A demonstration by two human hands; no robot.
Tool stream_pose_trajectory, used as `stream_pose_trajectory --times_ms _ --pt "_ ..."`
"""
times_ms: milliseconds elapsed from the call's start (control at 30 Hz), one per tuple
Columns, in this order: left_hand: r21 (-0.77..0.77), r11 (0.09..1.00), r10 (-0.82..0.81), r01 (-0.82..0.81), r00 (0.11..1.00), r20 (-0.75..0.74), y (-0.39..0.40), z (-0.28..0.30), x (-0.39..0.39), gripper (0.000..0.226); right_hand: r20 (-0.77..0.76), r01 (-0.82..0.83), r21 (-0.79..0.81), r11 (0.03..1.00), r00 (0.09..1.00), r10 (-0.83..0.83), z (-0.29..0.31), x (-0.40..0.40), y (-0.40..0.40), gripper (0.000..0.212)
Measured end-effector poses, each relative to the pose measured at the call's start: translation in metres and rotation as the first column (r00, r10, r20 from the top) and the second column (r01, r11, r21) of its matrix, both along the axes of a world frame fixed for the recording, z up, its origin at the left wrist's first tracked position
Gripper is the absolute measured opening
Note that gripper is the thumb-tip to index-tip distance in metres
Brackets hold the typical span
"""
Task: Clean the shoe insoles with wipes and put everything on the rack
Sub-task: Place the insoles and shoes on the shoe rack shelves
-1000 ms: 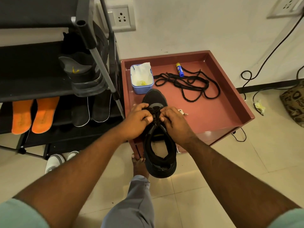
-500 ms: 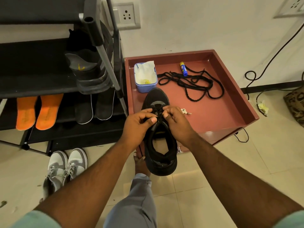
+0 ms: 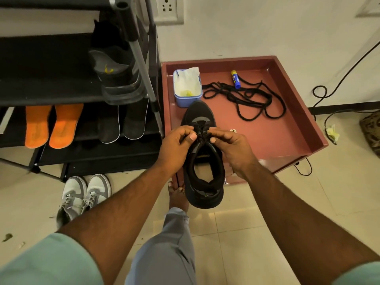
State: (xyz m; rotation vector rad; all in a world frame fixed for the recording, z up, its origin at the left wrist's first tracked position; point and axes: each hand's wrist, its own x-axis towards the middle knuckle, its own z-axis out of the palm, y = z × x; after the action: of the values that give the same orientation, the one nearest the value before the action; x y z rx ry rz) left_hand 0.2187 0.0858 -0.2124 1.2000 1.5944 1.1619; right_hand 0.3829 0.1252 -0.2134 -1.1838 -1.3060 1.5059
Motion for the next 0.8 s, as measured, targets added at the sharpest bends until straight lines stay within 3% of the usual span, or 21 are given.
stream_pose_trajectory --times_ms 233,333,500,600,700,800 --pt "0.079 0.997 -0.002 0.002 1.000 0.000 -0.005 -0.005 -0.001 0.028 0.097 0.125 0.025 0.992 0.987 -0.127 -0.006 -0.018 0.003 0.013" --pt "0.099 0.987 0.123 -0.123 0.992 -0.001 -0.004 -0.005 0.008 0.020 0.117 0.147 0.003 0.989 0.982 -0.146 -0.010 -0.020 0.004 0.017" --pt "0.024 0.970 0.244 -0.244 0.970 0.005 -0.006 -0.005 0.008 0.012 0.053 0.258 -0.169 0.951 0.966 -0.252 -0.012 -0.021 0.002 0.012" --pt "0.003 0.962 0.274 -0.274 0.961 0.040 -0.007 -0.001 0.009 0.008 0.051 0.304 -0.167 0.938 0.953 -0.300 -0.007 -0.024 -0.001 0.010" --pt "0.012 0.972 0.230 -0.235 0.958 0.169 -0.012 0.000 0.009 0.013 -0.149 0.308 -0.218 0.926 0.927 -0.344 0.002 -0.019 -0.007 0.020" --pt "0.023 0.989 0.141 -0.149 0.969 0.202 -0.019 0.000 0.008 0.008 -0.374 0.244 -0.261 0.934 0.867 -0.331 0.002 -0.016 -0.024 0.023"
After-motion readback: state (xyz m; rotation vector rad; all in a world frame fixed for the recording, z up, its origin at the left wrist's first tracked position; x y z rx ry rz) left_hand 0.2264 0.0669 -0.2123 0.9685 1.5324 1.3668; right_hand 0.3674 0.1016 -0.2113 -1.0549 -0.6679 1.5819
